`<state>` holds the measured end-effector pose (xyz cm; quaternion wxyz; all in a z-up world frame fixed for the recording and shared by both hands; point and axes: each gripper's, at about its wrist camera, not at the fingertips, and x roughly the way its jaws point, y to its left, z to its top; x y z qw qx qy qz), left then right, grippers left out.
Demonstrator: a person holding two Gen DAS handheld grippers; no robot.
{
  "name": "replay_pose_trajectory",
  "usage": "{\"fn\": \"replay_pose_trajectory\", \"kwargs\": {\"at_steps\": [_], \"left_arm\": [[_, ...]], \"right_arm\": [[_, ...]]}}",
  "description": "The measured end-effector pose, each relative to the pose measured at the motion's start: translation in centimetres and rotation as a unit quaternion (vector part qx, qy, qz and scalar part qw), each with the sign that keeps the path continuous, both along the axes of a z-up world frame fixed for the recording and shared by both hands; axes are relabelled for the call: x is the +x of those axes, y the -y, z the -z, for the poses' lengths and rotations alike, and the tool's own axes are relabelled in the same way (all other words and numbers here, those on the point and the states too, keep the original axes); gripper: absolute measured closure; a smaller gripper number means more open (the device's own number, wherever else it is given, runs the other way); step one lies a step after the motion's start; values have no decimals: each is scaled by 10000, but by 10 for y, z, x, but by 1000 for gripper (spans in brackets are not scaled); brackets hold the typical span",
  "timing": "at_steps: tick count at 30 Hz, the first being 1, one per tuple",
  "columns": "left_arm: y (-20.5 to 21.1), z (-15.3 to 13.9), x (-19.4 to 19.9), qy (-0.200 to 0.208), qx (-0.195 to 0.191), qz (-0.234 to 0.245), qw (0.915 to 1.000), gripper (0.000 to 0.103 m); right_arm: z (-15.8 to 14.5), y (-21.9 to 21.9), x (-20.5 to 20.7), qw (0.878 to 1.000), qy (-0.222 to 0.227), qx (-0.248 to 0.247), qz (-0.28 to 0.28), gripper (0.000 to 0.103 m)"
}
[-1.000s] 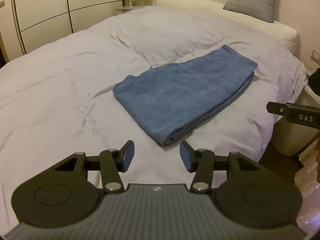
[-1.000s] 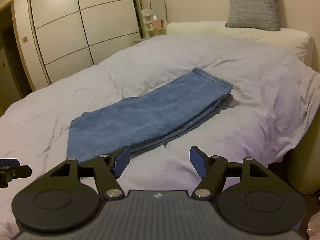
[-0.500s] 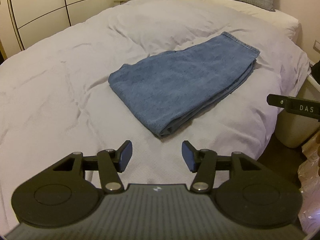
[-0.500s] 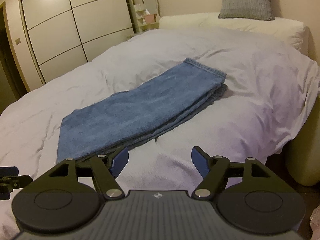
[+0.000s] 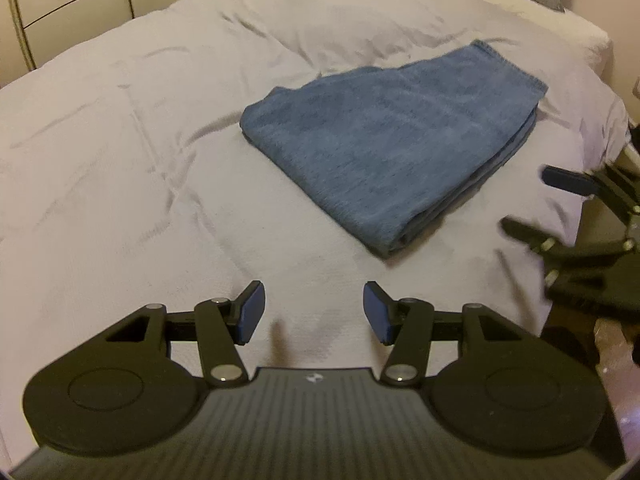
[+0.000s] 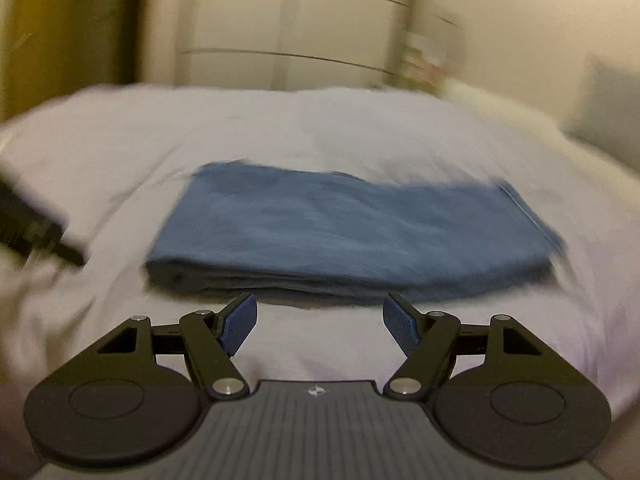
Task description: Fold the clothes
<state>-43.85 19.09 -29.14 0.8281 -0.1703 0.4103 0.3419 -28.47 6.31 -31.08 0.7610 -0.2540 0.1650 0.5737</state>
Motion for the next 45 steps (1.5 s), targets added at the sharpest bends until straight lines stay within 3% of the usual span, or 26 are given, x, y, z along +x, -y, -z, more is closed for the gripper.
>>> {"fn": "replay_pose_trajectory", "kwargs": {"at_steps": [4, 7, 12, 15, 17, 20, 25, 31, 33, 35, 39, 44, 45], "left_arm": [[-17, 8, 0, -43, -76, 13, 10000, 53], [-32, 15, 3, -119, -126, -11, 9998, 53], [-56, 26, 8, -141, -212, -10, 9997, 52], [-65, 28, 12, -157, -216, -11, 9996, 50], [-69, 30, 13, -153, -223, -15, 9996, 50], [-74, 31, 14, -108, -280, -38, 9995, 49], [-79, 32, 16, -81, -295, -65, 9995, 49], [-81, 33, 17, -78, -293, -60, 9995, 48], [-82, 33, 16, -62, -296, -60, 9995, 48], [-83, 32, 15, -46, -289, -59, 9996, 48], [-87, 30, 15, -34, -255, -55, 9997, 48], [-97, 28, 20, -56, -178, -4, 9998, 48], [-98, 28, 21, -70, -166, 7, 9998, 48]], "right_arm": [[23, -29, -32, 9909, 928, -253, -945, 30], [37, -47, -44, 9824, 1146, -347, -1434, 23], [55, -70, -50, 9707, 1658, -324, -1709, 22], [61, -84, -44, 9690, 1816, -261, -1655, 24], [63, -89, -41, 9690, 1768, -229, -1712, 37], [68, -90, -41, 9669, 1812, -156, -1787, 43], [70, -93, -45, 9637, 1898, -238, -1863, 42], [82, -99, -56, 9528, 2308, -288, -1949, 44], [85, -105, -57, 9500, 2424, -232, -1955, 51], [78, -109, -54, 9562, 2316, 7, -1788, 61], [58, -108, -47, 9661, 2079, 550, -1429, 63], [84, -108, -61, 9425, 2766, -161, -1870, 56], [84, -108, -62, 9426, 2781, -172, -1842, 56]]}}
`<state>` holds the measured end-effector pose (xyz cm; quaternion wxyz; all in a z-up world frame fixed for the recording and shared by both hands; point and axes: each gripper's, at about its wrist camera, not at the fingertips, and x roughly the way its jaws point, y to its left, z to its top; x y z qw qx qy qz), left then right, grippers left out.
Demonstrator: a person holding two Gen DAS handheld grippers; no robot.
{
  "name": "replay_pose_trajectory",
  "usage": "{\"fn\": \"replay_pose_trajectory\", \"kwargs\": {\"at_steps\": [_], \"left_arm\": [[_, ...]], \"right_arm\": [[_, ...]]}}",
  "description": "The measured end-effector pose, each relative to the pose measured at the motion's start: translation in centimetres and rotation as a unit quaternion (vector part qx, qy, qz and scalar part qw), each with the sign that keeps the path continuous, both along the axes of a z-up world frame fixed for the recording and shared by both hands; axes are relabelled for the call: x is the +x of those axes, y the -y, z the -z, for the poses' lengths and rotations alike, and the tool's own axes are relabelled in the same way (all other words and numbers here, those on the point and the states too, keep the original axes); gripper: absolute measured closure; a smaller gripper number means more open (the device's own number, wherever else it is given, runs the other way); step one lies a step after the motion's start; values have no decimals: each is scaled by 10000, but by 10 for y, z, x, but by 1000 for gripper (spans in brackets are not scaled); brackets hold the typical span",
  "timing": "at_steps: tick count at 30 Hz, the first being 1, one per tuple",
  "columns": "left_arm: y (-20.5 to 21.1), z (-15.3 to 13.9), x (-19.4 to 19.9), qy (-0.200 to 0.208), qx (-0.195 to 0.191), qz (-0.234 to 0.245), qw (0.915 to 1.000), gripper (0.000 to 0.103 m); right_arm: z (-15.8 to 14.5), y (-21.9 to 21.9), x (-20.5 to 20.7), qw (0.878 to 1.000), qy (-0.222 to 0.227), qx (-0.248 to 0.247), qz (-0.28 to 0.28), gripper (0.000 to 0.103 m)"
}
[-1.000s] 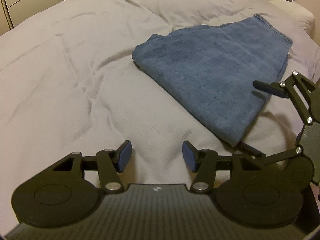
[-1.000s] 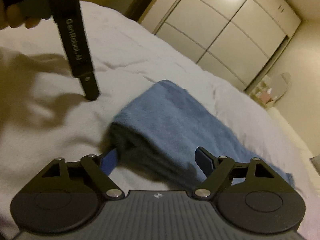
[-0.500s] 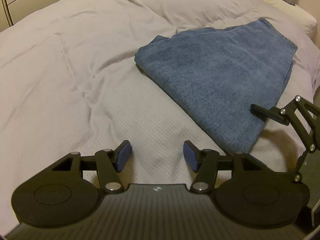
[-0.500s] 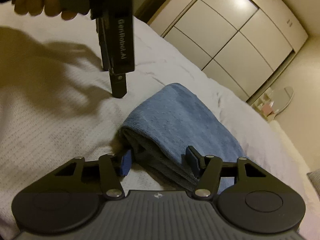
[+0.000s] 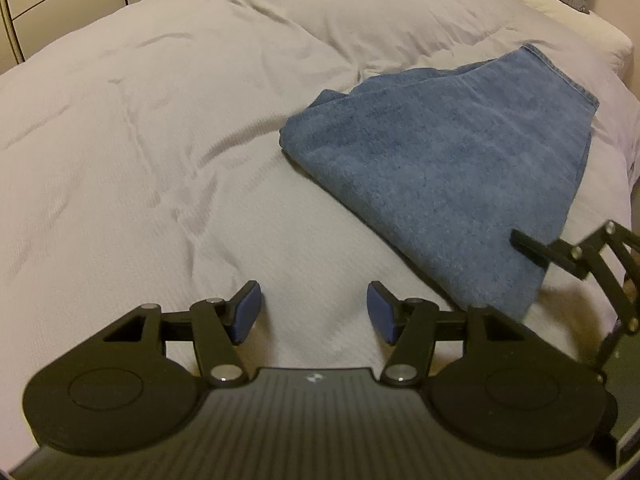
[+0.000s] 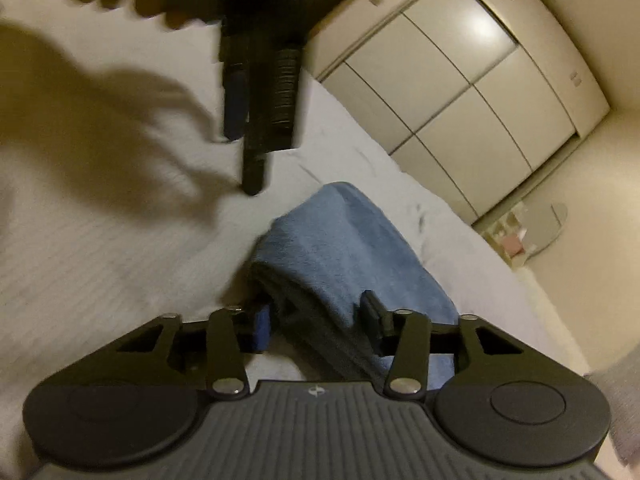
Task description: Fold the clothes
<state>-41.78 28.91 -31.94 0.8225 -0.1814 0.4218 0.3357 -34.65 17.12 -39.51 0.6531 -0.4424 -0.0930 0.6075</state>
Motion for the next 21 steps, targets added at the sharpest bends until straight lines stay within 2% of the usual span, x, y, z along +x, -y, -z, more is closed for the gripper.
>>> {"fn": "replay_pose_trajectory", "kwargs": {"at_steps": [7, 9, 11, 13, 16, 17, 21], "left_arm": [[-4, 4, 8, 54, -42, 196, 9998, 49], [-1, 7, 15, 29, 11, 377, 9993, 50], [5, 10, 20, -57, 158, 590, 9981, 51], [11, 11, 22, -63, 270, 823, 9962, 51], [18, 10, 23, 72, 326, 1155, 9928, 52], [20, 9, 24, 134, 332, 1239, 9916, 56], [13, 0, 25, 575, 97, 1160, 9915, 63]], "right_arm": [[4, 8, 3, 9998, 115, -28, 171, 51], [3, 10, 8, 9995, -30, 22, 326, 45], [-1, 11, 11, 9984, -163, 104, 530, 32], [-5, 11, 17, 9972, -337, 134, 653, 30], [-7, 13, 17, 9977, -262, 164, 598, 29], [-7, 13, 17, 9979, -235, 174, 585, 29], [-10, 13, 14, 9985, -225, 253, 433, 29]]}}
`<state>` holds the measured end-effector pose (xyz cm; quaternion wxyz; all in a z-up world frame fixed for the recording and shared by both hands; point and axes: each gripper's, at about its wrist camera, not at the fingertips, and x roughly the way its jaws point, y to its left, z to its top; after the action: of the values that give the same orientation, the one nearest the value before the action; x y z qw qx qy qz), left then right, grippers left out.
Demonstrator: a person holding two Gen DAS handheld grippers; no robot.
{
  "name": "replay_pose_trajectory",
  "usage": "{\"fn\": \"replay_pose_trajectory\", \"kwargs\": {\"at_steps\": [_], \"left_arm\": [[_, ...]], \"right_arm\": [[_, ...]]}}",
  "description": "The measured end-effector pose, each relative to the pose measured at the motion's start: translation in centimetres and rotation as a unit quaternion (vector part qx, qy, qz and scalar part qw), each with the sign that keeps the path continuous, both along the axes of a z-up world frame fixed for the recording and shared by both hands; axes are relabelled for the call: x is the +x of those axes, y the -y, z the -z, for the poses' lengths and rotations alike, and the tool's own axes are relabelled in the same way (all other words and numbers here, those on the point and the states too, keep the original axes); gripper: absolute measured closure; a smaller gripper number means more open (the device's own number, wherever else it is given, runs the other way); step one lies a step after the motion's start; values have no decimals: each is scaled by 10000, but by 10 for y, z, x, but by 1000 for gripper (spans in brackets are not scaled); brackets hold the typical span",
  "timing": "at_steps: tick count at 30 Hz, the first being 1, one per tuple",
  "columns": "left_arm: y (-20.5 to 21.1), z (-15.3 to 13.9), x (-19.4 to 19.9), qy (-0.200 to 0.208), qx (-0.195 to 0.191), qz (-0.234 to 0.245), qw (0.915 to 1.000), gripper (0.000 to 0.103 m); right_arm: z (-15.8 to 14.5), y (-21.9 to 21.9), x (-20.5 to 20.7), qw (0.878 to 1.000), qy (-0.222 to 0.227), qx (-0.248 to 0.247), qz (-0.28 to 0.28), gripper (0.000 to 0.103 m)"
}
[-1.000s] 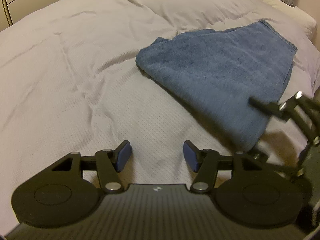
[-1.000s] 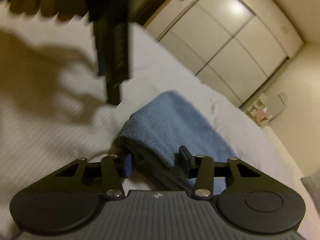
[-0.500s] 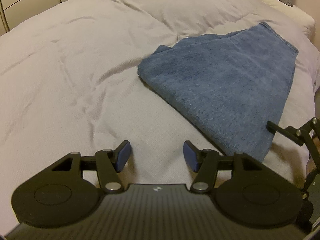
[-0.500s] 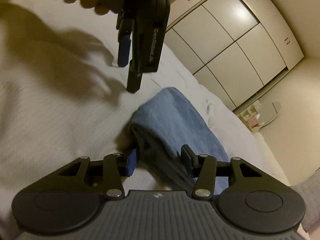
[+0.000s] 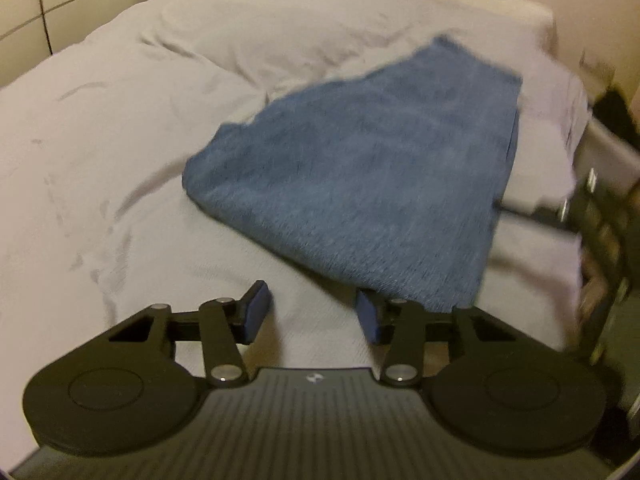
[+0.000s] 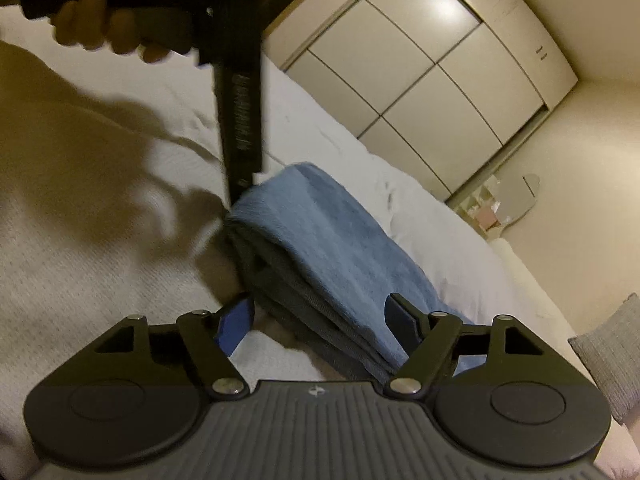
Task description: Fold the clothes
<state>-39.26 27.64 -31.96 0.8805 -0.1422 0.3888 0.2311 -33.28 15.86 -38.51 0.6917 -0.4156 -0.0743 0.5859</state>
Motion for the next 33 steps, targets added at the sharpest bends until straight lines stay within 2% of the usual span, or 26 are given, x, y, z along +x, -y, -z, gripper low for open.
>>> {"fn": "replay_pose_trajectory", "kwargs": {"at_steps": [3, 7, 9, 10, 11, 14, 16, 19, 24, 28, 33], "left_arm": [[-4, -9, 1, 216, -73, -43, 9997, 62], [-4, -10, 5, 124, 4, -17, 9999, 62], [-5, -9, 2, 103, -21, -85, 9999, 61], [-6, -8, 0, 92, -34, -121, 9999, 60], [-6, -7, -1, -17, 23, -148, 9999, 59], [-6, -3, -6, -364, 209, -228, 9989, 59], [-6, 0, -9, -596, 333, -282, 9973, 58], [-13, 1, -14, -586, 219, -284, 9976, 57], [-18, 2, -9, -685, 278, -277, 9969, 53], [-20, 2, -7, -694, 248, -345, 9967, 53], [-21, -7, 2, -680, 358, -330, 9965, 53]], "right_arm": [[0, -4, -5, 9999, 65, 101, -90, 29], [3, -20, -14, 9985, 461, 309, -2, 29], [4, -28, -14, 9977, 620, 278, -34, 45], [4, -32, -14, 9972, 700, 262, -50, 60], [4, -36, -14, 9967, 766, 241, -72, 65], [9, -32, -13, 9973, 687, 85, -238, 74], [5, -31, -4, 9998, 100, 6, -151, 78], [-5, -31, 7, 9980, -638, 27, 7, 79], [-23, -43, 29, 9851, -1713, -23, 168, 81], [-39, -40, 51, 9663, -2548, -188, 317, 83], [-54, -26, 56, 9310, -3587, -266, 621, 84]]}}
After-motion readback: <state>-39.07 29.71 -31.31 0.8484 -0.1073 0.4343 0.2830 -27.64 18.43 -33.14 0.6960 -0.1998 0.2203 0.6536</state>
